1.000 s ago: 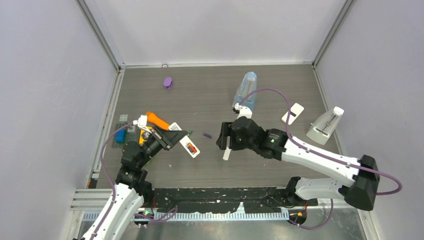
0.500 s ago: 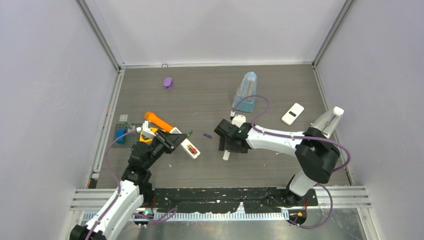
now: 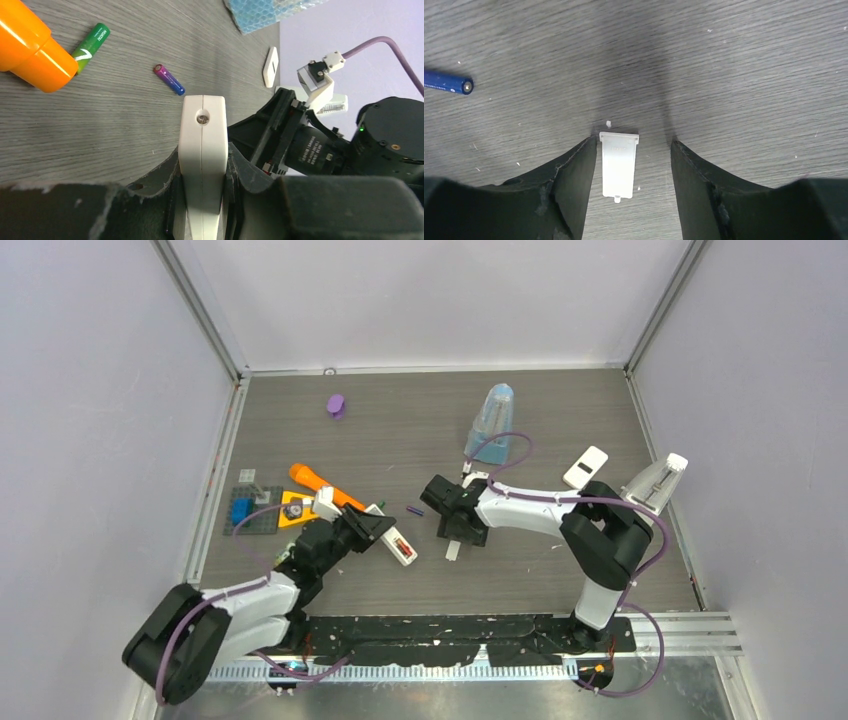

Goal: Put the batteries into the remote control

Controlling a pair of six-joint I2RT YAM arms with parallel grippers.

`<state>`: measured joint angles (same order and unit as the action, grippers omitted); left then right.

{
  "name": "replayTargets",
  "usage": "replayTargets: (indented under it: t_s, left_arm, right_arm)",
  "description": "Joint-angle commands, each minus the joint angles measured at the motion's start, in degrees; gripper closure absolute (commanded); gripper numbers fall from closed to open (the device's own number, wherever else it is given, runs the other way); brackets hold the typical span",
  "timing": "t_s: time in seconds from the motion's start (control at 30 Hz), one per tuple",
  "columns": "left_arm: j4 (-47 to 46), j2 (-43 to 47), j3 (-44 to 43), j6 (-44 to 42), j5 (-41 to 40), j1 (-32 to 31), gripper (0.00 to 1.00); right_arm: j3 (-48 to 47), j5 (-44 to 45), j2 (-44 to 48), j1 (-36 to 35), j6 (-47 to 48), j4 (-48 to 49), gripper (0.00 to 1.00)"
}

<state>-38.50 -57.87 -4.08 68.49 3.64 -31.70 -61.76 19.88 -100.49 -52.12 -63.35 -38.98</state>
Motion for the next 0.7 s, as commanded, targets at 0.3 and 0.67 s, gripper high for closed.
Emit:
replayTargets:
  t_s: [0.3,0.67]
  left_arm:
    - [-20.2,-15.9,-0.1,2.1,-16.1,-7.9,0.94]
    - [-20.4,-17.9,2.9,4.0,-23.4,-12.0,0.66]
  right_arm:
    - [-1.1,2.7,-2.4,1.7,-2.3,-1.6,0.50]
    - [-1.1,0.5,-2.3,1.7,-2.5,-1.4,0.43]
